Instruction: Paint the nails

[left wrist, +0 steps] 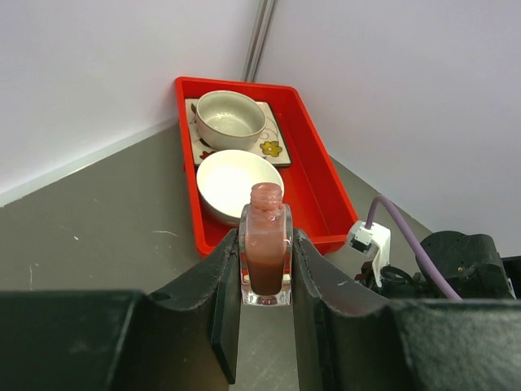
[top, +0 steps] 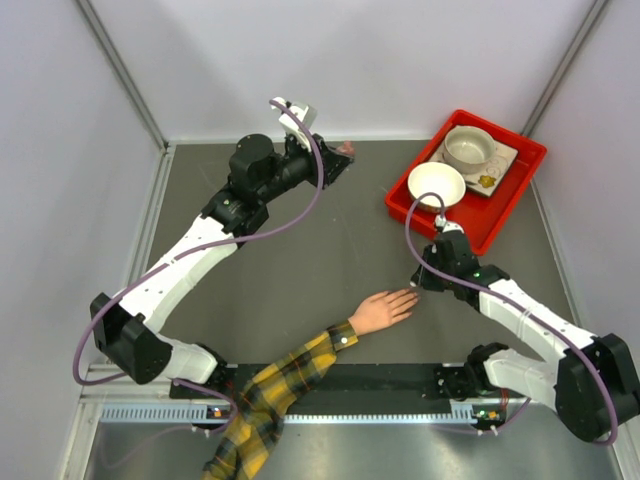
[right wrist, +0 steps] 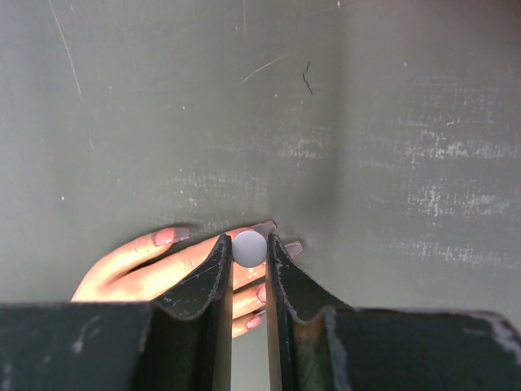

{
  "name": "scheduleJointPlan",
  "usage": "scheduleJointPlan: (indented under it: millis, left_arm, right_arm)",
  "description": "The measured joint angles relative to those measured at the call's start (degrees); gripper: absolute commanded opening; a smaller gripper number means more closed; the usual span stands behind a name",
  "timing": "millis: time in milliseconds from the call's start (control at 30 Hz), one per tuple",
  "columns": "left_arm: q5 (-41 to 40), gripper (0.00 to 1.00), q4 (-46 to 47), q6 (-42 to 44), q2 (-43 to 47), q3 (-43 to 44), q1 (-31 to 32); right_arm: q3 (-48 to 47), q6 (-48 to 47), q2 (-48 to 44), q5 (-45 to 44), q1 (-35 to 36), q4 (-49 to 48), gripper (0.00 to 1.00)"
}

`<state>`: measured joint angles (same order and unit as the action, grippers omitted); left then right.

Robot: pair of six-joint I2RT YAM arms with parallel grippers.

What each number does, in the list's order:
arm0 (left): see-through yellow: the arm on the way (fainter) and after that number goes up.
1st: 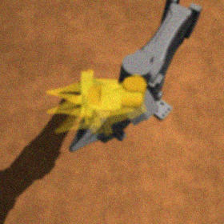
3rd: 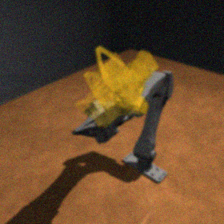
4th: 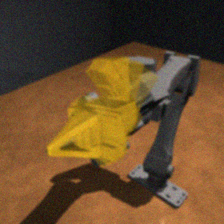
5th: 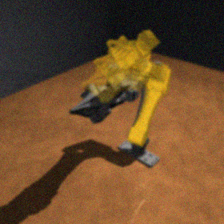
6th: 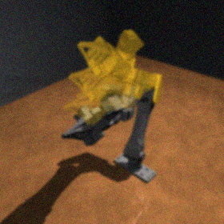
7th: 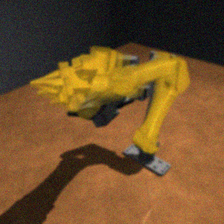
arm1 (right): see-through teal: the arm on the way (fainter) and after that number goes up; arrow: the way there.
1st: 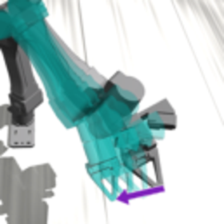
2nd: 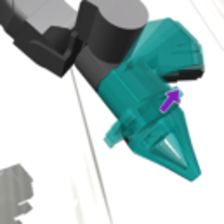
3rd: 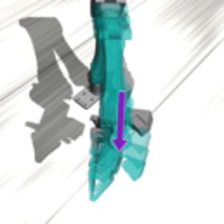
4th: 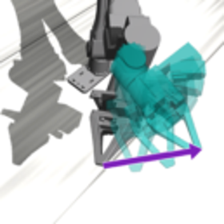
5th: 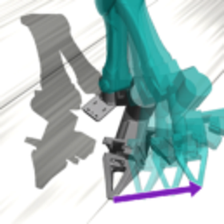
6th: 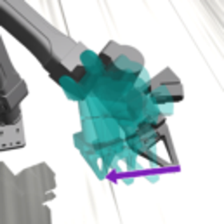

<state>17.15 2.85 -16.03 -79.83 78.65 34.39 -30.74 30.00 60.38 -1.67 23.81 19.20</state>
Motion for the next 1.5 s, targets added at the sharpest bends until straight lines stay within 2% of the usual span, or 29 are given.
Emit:
scheduleJointPlan:
  millis: [1500]
  left_arm:
    - [0.0,0.0,0.17,-0.85,-1.66,1.27,-0.59]
  right_arm:
    - [-0.11,-2.51,1.66,3.5,-1.99,-2.25,0.0]
